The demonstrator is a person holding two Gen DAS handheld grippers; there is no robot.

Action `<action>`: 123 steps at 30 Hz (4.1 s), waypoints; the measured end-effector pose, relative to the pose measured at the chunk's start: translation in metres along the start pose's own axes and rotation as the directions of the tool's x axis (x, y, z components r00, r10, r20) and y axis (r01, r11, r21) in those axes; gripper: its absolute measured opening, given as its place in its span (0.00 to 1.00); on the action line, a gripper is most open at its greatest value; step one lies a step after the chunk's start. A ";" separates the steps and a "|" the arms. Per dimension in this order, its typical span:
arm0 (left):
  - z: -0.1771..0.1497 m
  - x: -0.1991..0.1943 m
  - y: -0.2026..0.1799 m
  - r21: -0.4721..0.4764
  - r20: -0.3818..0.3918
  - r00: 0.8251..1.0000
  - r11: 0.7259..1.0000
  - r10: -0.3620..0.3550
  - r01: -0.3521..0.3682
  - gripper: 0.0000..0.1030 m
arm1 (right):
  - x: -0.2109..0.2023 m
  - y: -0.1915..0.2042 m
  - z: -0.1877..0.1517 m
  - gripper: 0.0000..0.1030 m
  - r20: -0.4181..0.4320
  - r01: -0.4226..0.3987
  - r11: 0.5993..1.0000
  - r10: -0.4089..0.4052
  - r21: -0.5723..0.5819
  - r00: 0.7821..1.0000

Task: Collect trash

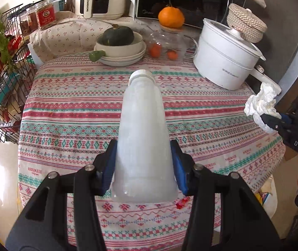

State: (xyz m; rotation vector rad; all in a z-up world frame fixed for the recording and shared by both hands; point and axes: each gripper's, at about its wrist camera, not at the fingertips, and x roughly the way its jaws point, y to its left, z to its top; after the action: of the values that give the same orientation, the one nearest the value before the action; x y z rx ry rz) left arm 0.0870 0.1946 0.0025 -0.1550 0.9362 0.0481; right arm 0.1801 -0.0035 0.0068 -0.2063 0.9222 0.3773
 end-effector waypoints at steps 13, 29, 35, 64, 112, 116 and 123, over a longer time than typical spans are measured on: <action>-0.061 -0.045 -0.093 0.152 -0.016 0.987 0.976 -0.158 0.159 0.50 | -0.105 -0.073 -0.120 0.32 0.007 0.047 0.990 -0.048 0.130 0.999; -0.142 -0.039 -0.204 0.288 -0.275 0.891 0.852 -0.363 0.436 0.50 | -0.150 -0.112 -0.210 0.33 -0.075 0.067 0.968 -0.050 0.241 0.996; -0.161 -0.023 -0.239 0.337 -0.330 0.872 0.818 -0.362 0.467 0.50 | -0.155 -0.130 -0.228 0.33 -0.105 0.086 0.957 -0.059 0.276 0.993; -0.160 -0.028 -0.257 0.460 -0.244 0.929 0.810 -0.280 0.365 0.78 | -0.149 -0.150 -0.262 0.40 -0.204 0.138 0.941 -0.075 0.310 0.976; -0.134 -0.120 -0.180 0.229 0.149 0.986 0.972 -0.081 0.045 0.99 | -0.226 -0.065 -0.215 1.00 0.151 0.238 0.949 -0.271 0.207 0.951; -0.133 -0.122 -0.180 0.227 0.162 0.983 0.973 -0.082 0.044 0.99 | -0.226 -0.064 -0.213 1.00 0.156 0.244 0.947 -0.279 0.210 0.948; -0.134 -0.122 -0.181 0.230 0.164 0.983 0.972 -0.085 0.045 0.99 | -0.223 -0.067 -0.216 1.00 0.145 0.244 0.945 -0.279 0.216 0.949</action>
State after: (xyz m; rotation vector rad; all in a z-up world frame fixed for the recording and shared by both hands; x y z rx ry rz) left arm -0.0724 -0.0013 0.0429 0.0289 0.7567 -0.1042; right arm -0.0729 -0.1874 0.0601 -0.1111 0.7418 0.0541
